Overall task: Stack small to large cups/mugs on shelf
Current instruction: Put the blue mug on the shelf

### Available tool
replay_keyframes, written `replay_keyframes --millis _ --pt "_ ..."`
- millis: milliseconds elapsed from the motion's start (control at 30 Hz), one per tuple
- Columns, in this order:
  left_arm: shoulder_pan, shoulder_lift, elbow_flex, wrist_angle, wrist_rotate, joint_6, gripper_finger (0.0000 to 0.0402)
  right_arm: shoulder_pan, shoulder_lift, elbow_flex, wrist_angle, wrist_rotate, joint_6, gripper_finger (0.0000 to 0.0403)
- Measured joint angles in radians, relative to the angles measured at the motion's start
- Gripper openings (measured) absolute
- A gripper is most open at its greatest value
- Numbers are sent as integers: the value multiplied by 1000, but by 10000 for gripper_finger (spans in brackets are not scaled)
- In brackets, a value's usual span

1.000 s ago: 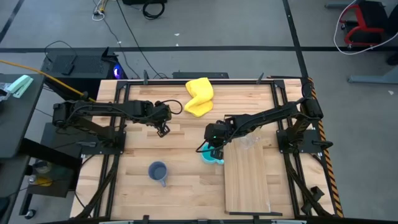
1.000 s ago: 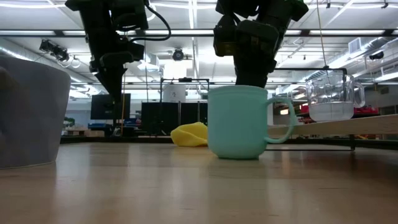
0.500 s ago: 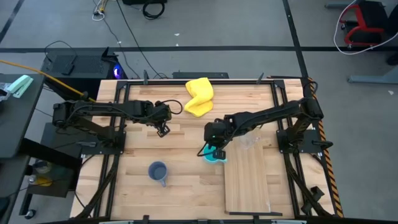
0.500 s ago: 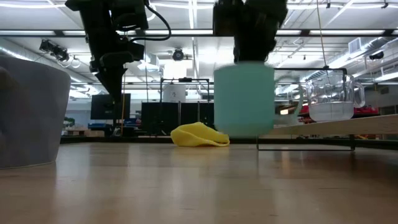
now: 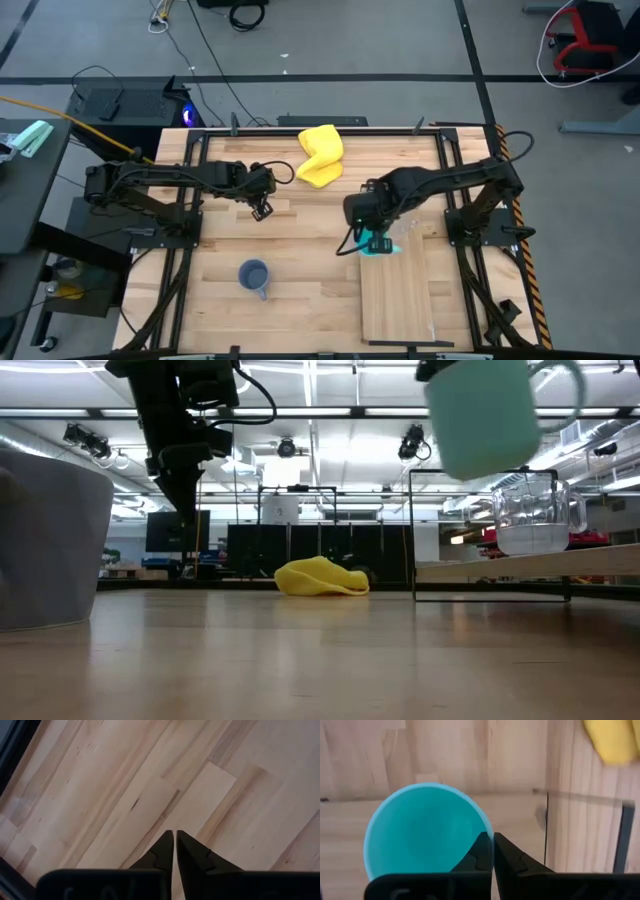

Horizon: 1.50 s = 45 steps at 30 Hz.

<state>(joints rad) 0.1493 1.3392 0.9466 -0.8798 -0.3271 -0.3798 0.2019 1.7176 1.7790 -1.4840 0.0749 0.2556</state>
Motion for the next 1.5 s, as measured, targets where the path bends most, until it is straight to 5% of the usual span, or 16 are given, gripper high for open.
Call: replay_keyframes --millis 400,800,1100,1500 --pt "-1 0 0 41 0 2 20 175 -89 -117 16 10 172 4" --pt "-1 0 0 70 0 11 9 300 -456 -508 243 116 398 4" --pt "-1 0 0 157 0 157 28 299 -528 -693 327 103 326 4" --pt "-1 0 0 167 0 156 13 301 -515 -743 444 67 219 4"
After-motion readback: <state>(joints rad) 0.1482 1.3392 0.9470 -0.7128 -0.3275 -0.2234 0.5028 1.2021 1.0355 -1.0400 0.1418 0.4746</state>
